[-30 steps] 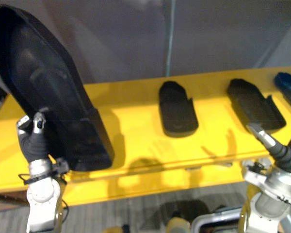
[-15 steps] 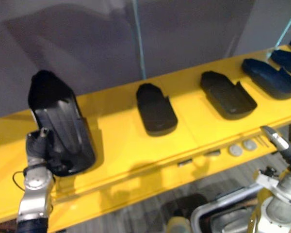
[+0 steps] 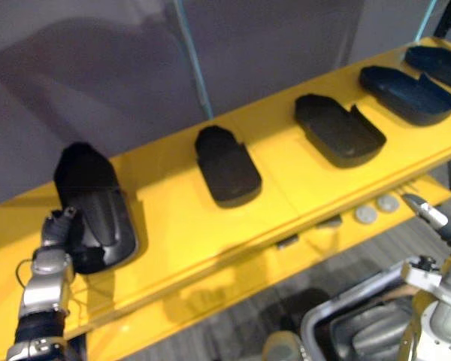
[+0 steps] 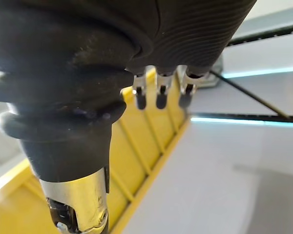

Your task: Walk over and take plastic housings, then place them on the shelf

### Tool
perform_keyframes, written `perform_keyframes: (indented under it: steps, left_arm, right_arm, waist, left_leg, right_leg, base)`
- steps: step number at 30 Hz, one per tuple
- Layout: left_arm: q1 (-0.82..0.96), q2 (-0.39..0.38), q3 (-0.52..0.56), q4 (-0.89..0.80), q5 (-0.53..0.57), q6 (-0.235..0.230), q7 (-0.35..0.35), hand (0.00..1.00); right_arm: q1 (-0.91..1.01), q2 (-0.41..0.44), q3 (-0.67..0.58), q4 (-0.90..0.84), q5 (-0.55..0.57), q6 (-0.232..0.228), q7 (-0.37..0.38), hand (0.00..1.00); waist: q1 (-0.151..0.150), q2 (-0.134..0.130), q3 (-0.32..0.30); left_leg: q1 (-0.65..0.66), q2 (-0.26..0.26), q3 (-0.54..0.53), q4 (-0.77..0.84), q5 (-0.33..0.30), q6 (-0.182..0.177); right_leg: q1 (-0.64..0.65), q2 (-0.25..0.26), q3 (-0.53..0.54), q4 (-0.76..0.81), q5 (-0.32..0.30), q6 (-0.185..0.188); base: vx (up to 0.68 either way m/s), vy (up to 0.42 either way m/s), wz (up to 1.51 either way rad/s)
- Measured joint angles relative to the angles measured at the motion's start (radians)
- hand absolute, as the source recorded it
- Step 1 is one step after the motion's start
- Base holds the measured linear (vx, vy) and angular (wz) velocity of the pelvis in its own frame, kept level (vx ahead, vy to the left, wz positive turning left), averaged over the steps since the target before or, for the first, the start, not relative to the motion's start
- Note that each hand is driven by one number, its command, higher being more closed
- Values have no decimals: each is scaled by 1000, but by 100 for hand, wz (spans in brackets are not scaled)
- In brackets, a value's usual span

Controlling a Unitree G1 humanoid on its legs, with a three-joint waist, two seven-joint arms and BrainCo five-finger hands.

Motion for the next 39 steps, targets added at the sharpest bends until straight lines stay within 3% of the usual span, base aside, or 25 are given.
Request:
perform_keyframes:
  steps: [7, 14, 19, 33, 39]
  left_arm:
    - [-72, 108, -35, 144, 1, 32, -50, 100]
    - [-128, 113, -36, 262, 0, 85, -64, 100]
    - [-136, 112, -36, 295, -1, 91, -51, 100]
    - [-140, 112, -33, 307, -11, 79, 14, 100]
    - [-120, 111, -35, 307, -11, 47, 32, 100]
  right_arm:
    - [0, -31, 4, 1, 3, 26, 16, 0]
    - [8, -31, 12, 2, 20, 43, 20, 0]
    - [24, -30, 13, 5, 20, 43, 34, 0]
    - [21, -31, 8, 8, 40, 47, 88, 0]
    - [19, -34, 2, 8, 41, 47, 112, 0]
  waist:
    - [-20, 1, 1]
    - [-44, -2, 20]
    - [-45, -3, 26]
    - [-50, -9, 71]
    - [-65, -6, 76]
  left_leg:
    - [12, -3, 23, -17, 9, 4]
    - [27, 0, 30, -20, 7, 5]
    - [26, 4, 43, -20, 7, 4]
    - [27, 1, 51, -22, 6, 4]
    - [27, 0, 51, -25, 6, 4]
  right_leg:
    - [3, 7, 23, -29, 29, 4]
    - [45, 11, 26, -90, 59, 6]
    - [52, 15, 27, -116, 82, 4]
    - [52, 13, 38, -114, 84, 7]
    - [52, 12, 41, -113, 84, 7]
  base:
    - [-22, 1, -11]
    - [-18, -2, -4]
    - [-13, -7, -3]
    - [0, 1, -1]
    - [0, 0, 0]
